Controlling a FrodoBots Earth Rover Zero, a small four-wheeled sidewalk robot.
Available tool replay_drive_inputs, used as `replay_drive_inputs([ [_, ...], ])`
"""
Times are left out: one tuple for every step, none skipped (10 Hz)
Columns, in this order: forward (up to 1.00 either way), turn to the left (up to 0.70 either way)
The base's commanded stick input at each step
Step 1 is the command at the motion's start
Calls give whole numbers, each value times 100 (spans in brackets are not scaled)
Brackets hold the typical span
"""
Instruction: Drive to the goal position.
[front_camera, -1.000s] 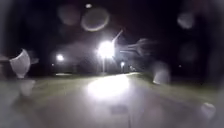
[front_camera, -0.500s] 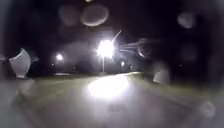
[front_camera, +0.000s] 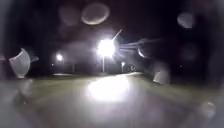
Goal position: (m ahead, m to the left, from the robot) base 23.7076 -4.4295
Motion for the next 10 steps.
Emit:
replay_drive_inputs([
  [100,8],
  [100,5],
  [100,4],
  [100,3],
  [100,2],
  [100,2],
  [100,1],
  [100,1],
  [100,0],
  [100,0],
])
